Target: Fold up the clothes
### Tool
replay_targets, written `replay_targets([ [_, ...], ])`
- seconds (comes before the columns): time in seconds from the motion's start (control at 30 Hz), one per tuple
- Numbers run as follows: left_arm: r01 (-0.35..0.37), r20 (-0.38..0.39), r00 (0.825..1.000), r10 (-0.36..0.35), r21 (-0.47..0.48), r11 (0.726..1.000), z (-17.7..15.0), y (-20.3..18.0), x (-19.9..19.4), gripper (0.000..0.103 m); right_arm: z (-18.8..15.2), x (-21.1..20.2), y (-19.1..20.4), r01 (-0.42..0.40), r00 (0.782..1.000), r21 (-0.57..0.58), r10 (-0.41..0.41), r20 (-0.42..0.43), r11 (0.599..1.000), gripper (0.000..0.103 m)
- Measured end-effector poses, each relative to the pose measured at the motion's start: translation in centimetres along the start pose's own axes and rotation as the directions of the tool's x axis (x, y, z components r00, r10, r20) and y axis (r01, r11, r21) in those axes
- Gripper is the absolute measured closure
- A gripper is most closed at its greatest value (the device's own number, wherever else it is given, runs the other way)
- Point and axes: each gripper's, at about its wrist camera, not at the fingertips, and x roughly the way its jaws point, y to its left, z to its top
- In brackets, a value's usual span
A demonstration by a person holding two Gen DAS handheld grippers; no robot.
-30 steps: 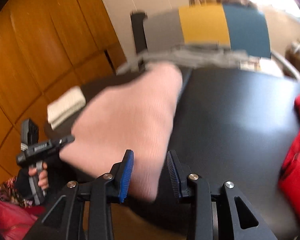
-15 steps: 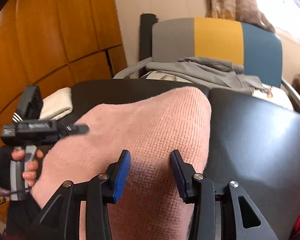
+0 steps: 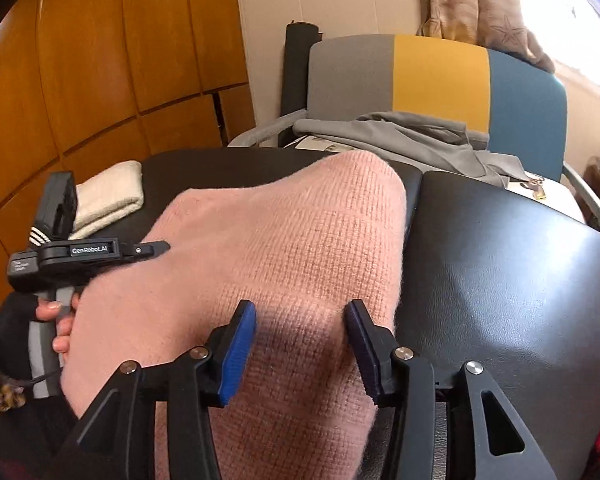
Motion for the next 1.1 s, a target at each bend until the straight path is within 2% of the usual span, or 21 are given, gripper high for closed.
replay_targets([
  [0.1,-0.020,0.006,1.000,0.019,0.029,0.999,-0.3,-0.9,-0.2,0.081,1.6,-0.9,-0.2,-0.030,0.999,0.015,0.030,0.045,0.999,0.056],
  [0.17,-0.023,0.005,1.000,0.023,0.022,0.999,-0.3,-1.2,-0.4,0.079,3.2,-0.7,0.5,-0.026,0.998,-0.030,0.027,0.048,0.999,0.056],
  [0.3,-0.054,0.003,0.999,0.054,0.050,0.997,-0.1,-1.9,0.0,0.078,6.6,2.4,2.0,-0.044,0.999,-0.126,0.042,-0.015,0.991,0.058],
  [0.37,-0.061,0.005,0.998,0.061,0.073,0.995,-0.3,-1.9,-0.2,0.076,7.7,5.1,1.7,-0.048,0.996,-0.127,0.038,-0.080,0.991,0.060],
  [0.4,-0.065,0.007,0.998,0.064,0.089,0.994,-0.4,-1.9,-0.2,0.076,8.1,6.5,1.1,-0.034,0.993,-0.114,0.021,-0.116,0.993,0.064],
  [0.47,-0.063,0.013,0.998,0.062,0.116,0.991,-0.6,-2.3,0.0,0.075,8.1,8.7,-1.2,0.055,0.984,-0.061,-0.064,-0.168,0.997,0.069],
  [0.5,-0.059,0.013,0.998,0.058,0.120,0.991,-0.7,-2.7,0.4,0.075,7.6,9.5,-2.6,0.075,0.980,-0.004,-0.074,-0.184,0.997,0.069],
  [0.6,-0.062,0.012,0.998,0.060,0.128,0.990,-0.9,-3.0,0.8,0.075,5.5,10.7,-6.9,0.061,0.982,0.211,-0.020,-0.190,0.975,0.069],
  [0.67,-0.066,0.006,0.998,0.066,0.132,0.989,-0.7,-3.2,0.9,0.075,4.8,10.6,-7.5,0.056,0.986,0.247,-0.014,-0.168,0.967,0.069],
  [0.77,-0.062,-0.006,0.998,0.063,0.135,0.989,-0.2,-3.4,0.9,0.074,4.9,10.4,-6.9,0.071,0.987,0.212,-0.038,-0.158,0.975,0.068],
  [0.87,-0.062,-0.018,0.998,0.064,0.095,0.994,0.5,-3.3,0.0,0.074,5.2,9.2,-6.9,0.042,0.992,0.225,-0.014,-0.128,0.974,0.063],
  [0.9,-0.083,0.017,0.996,0.082,0.087,0.993,0.6,-3.3,-1.1,0.074,5.3,8.1,-6.9,0.028,0.994,0.247,-0.001,-0.107,0.969,0.063],
  [1.0,-0.134,0.118,0.985,0.126,0.065,0.989,1.0,-3.3,-4.1,0.077,5.0,3.0,-6.4,-0.055,0.998,0.278,0.047,0.037,0.959,0.063],
  [1.1,-0.193,0.225,0.959,0.171,0.077,0.978,0.5,-4.2,-6.9,0.077,3.4,-0.9,-4.8,-0.001,0.998,0.189,-0.011,0.061,0.982,0.063],
])
